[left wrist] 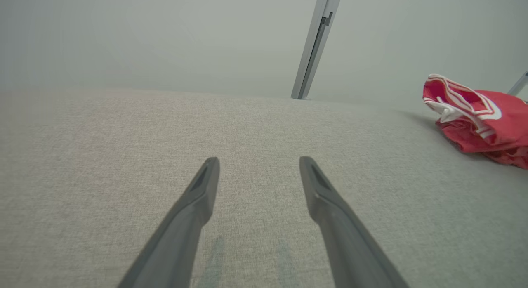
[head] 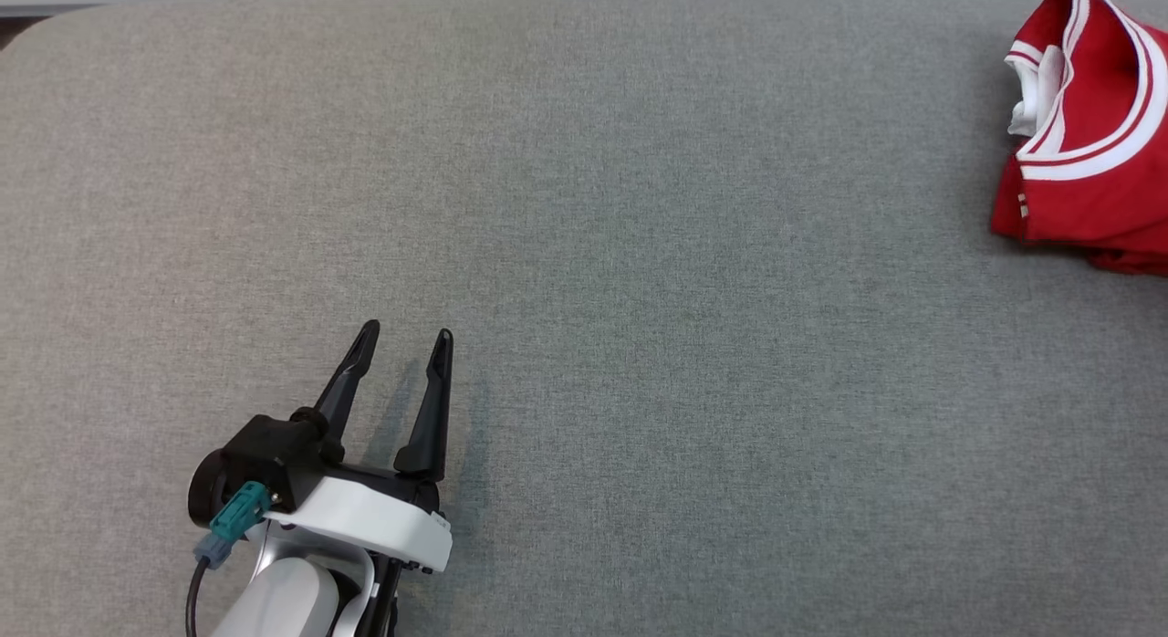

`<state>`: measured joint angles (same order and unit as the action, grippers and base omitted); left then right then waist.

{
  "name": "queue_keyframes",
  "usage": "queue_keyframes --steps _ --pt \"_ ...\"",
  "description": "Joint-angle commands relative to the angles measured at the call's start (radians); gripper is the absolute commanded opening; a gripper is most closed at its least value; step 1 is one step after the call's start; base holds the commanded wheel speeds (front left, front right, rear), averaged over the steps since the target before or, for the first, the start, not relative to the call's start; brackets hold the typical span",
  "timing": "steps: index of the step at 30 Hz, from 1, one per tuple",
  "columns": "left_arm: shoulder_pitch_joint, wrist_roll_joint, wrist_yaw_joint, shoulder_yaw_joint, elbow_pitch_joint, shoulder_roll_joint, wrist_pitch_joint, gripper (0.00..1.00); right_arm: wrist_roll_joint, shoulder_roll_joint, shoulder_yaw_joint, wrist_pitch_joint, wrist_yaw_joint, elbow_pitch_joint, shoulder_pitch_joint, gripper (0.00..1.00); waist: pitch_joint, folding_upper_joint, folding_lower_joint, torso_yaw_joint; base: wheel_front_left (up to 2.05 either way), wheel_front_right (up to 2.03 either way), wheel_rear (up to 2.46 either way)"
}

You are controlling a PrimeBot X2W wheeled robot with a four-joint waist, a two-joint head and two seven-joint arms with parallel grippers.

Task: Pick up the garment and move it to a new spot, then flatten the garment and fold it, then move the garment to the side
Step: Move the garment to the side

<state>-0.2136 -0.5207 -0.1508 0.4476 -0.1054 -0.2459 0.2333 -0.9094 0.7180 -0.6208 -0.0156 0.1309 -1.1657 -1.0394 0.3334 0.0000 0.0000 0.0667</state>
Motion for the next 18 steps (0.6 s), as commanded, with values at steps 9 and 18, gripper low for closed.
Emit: queue_keyframes --steps 9,18 --pt "0.03 -0.024 0.009 -0.008 -0.025 -0.008 0.011 1.0 0.118 -0.11 -0.002 -0.12 0.0 -0.126 0.024 1.0 -0.121 0.0 0.0 -0.027 0.0 0.0 0.0" --pt "0.102 -0.058 0.002 -0.048 -0.031 -0.032 0.019 1.0 0.133 -0.196 -0.001 -0.221 0.0 -0.091 0.076 1.0 -0.272 0.0 0.0 -0.077 0.0 0.0 0.0"
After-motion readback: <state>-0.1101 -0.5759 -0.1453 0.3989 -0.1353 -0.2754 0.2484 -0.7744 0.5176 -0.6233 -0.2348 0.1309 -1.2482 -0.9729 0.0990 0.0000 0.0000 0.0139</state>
